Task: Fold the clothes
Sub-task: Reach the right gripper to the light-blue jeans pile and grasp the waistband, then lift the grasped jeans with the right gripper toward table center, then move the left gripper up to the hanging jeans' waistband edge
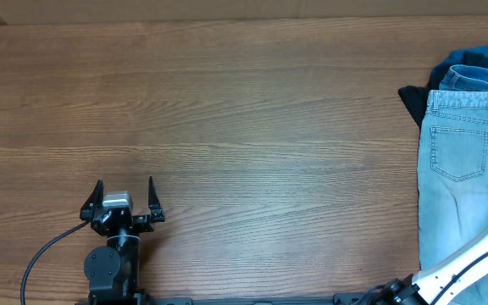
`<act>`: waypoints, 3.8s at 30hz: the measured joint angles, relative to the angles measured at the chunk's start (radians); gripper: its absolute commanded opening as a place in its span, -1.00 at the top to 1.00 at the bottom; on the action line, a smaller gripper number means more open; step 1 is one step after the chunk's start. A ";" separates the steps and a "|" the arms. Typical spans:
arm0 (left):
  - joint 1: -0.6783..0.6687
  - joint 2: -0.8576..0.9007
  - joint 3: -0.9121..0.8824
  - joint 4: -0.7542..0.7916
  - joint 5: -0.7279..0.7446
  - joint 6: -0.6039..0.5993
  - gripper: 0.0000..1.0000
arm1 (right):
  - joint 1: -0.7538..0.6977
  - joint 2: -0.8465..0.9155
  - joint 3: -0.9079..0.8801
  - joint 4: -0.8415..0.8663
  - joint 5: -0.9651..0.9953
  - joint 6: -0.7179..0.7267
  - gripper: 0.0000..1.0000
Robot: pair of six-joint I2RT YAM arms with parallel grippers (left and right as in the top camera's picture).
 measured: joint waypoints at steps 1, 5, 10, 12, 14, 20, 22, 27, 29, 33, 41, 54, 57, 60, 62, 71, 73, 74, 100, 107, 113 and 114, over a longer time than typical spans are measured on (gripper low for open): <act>0.000 0.000 0.000 0.000 0.000 0.000 -1.00 | 0.001 0.000 0.000 -0.001 0.000 0.005 0.92; 0.000 0.000 0.000 0.000 0.000 0.000 -1.00 | 0.007 -0.010 0.000 -0.013 -0.001 0.023 0.92; 0.000 0.000 0.000 0.000 0.000 0.000 -1.00 | 0.057 -0.128 -0.008 -0.064 -0.021 0.041 0.92; 0.000 0.000 0.000 0.000 0.000 0.000 -1.00 | 0.093 -0.204 -0.008 -0.090 -0.032 0.044 0.92; 0.000 0.000 0.000 0.000 0.000 0.000 -1.00 | 0.134 -0.286 -0.008 -0.127 -0.043 0.048 0.92; 0.000 0.000 0.000 0.000 0.000 0.000 -1.00 | 0.264 -0.478 -0.008 -0.297 -0.057 0.086 0.92; 0.000 0.000 0.000 0.000 0.000 0.000 -1.00 | 0.325 -0.531 -0.008 -0.357 -0.057 0.116 0.92; 0.000 0.000 0.000 0.000 0.000 0.000 -1.00 | 0.533 -0.655 -0.008 -0.464 -0.057 0.154 0.92; 0.000 0.000 0.000 0.000 0.000 0.000 -1.00 | 0.610 -0.690 -0.008 -0.483 -0.061 0.179 0.92; 0.000 0.000 0.000 0.000 0.000 0.000 -1.00 | 0.780 -0.733 -0.008 -0.481 -0.113 0.232 0.92; 0.000 0.000 0.000 0.000 0.000 0.000 -1.00 | 1.192 -0.730 -0.010 -0.386 -0.225 0.262 0.93; 0.000 0.000 0.000 0.000 0.000 0.000 -1.00 | 1.406 -0.679 -0.010 -0.316 -0.246 0.266 0.92; 0.000 0.000 0.000 0.000 0.000 0.000 -1.00 | 1.405 -0.678 -0.010 -0.313 -0.246 0.266 0.92; 0.000 0.000 -0.001 0.006 0.006 0.000 -1.00 | 1.405 -0.677 -0.010 -0.320 -0.245 0.266 0.92; 0.000 0.000 -0.003 0.051 0.042 0.000 -1.00 | 1.405 -0.677 -0.010 -0.322 -0.241 0.266 0.92; 0.000 0.066 0.322 -0.198 0.359 -0.042 -1.00 | 1.405 -0.677 -0.010 -0.314 -0.238 0.266 0.92; 0.000 0.163 0.517 -0.335 0.364 -0.033 -1.00 | 1.405 -0.677 -0.010 -0.314 -0.238 0.266 0.92; 0.000 0.234 0.628 -0.397 0.367 -0.030 -1.00 | 1.405 -0.677 -0.010 -0.313 -0.238 0.266 0.92; 0.001 1.808 1.340 -0.420 0.591 -0.056 -0.98 | 1.400 -0.671 -0.011 -0.312 -0.212 0.266 0.92; 0.005 1.942 1.340 -0.225 0.662 -0.030 -0.99 | 1.401 -0.671 -0.011 -0.332 -0.213 0.266 0.92; 0.008 1.998 1.340 -0.127 0.731 -0.011 -0.35 | 1.401 -0.671 -0.011 -0.333 -0.218 0.266 0.92; 0.008 2.008 1.340 -0.121 0.740 -0.003 -0.28 | 1.401 -0.671 -0.011 -0.333 -0.230 0.266 0.92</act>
